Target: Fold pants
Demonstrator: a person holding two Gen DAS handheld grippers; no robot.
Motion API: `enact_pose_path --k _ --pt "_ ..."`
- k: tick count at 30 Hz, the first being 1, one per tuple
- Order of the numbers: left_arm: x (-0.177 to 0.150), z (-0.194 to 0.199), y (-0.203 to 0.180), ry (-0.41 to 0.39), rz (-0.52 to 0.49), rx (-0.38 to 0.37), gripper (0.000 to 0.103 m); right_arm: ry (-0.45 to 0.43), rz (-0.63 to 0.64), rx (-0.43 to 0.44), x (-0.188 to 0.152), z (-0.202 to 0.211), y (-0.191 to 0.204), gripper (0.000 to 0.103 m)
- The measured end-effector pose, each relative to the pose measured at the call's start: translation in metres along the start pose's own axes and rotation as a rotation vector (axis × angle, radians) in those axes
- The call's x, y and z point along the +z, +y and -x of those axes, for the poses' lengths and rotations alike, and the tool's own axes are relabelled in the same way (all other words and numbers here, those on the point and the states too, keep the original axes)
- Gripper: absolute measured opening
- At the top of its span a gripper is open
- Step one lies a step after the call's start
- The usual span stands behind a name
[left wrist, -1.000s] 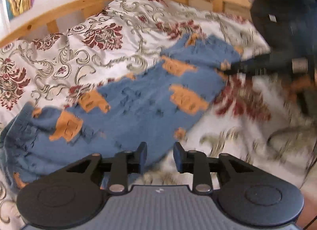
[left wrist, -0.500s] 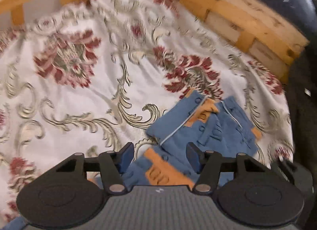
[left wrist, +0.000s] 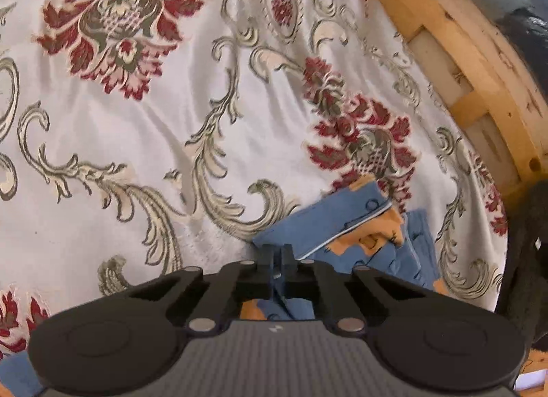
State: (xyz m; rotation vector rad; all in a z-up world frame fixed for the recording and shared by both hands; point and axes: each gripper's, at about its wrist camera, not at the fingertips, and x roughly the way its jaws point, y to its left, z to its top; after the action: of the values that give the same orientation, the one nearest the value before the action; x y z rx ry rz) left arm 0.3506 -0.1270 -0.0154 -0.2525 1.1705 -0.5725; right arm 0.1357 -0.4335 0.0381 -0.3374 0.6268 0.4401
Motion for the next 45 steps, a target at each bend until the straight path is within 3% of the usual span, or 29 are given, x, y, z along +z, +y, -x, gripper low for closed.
enact_pose_path --k 3,6,9,11,14,18,22,26,28,29,31,32,35,39,45 --pt "0.002 0.010 -0.011 -0.039 0.001 -0.009 0.001 0.014 -0.084 0.022 0.001 0.002 -0.008 0.007" --pt "0.004 0.021 -0.030 -0.076 -0.017 -0.045 0.001 0.028 -0.186 0.032 0.003 0.007 -0.022 0.021" --pt "0.003 0.027 -0.056 -0.096 -0.066 -0.083 0.001 0.047 -0.282 0.017 0.003 0.014 -0.044 0.026" --pt "0.002 0.028 -0.073 -0.102 -0.092 -0.114 0.001 0.056 -0.342 -0.005 0.000 0.021 -0.061 0.039" --pt "-0.002 0.027 -0.099 -0.100 -0.138 -0.166 0.001 0.068 -0.416 -0.060 -0.004 0.027 -0.085 0.040" --pt "-0.006 0.006 -0.137 -0.054 -0.211 -0.214 0.001 0.082 -0.493 -0.139 -0.010 0.030 -0.113 0.040" --pt "-0.013 -0.024 -0.170 0.016 -0.291 -0.236 0.001 0.125 -0.468 -0.235 -0.017 0.026 -0.124 0.035" --pt "-0.018 -0.058 -0.188 0.159 -0.347 -0.281 0.003 0.153 -0.467 -0.249 -0.022 0.024 -0.129 0.031" --pt "-0.023 -0.065 -0.188 0.194 -0.359 -0.297 0.003 0.155 -0.456 -0.252 -0.023 0.026 -0.127 0.031" --pt "-0.024 -0.066 -0.188 0.207 -0.356 -0.307 0.007 0.155 -0.461 -0.250 -0.024 0.027 -0.128 0.031" --pt "-0.025 -0.061 -0.185 0.230 -0.357 -0.349 0.028 0.150 -0.479 -0.245 -0.024 0.028 -0.129 0.032" --pt "-0.025 -0.058 -0.184 0.231 -0.364 -0.362 0.045 0.146 -0.483 -0.245 -0.025 0.029 -0.129 0.032" --pt "-0.020 -0.034 -0.175 0.162 -0.418 -0.348 0.048 0.151 -0.463 -0.256 -0.025 0.026 -0.127 0.031" --pt "-0.001 -0.023 -0.156 0.076 -0.445 -0.191 0.048 0.102 -0.492 -0.244 -0.021 0.027 -0.132 0.031" --pt "0.034 -0.057 -0.122 0.145 -0.306 -0.166 0.046 0.020 -0.613 -0.202 -0.016 0.019 -0.153 0.033"
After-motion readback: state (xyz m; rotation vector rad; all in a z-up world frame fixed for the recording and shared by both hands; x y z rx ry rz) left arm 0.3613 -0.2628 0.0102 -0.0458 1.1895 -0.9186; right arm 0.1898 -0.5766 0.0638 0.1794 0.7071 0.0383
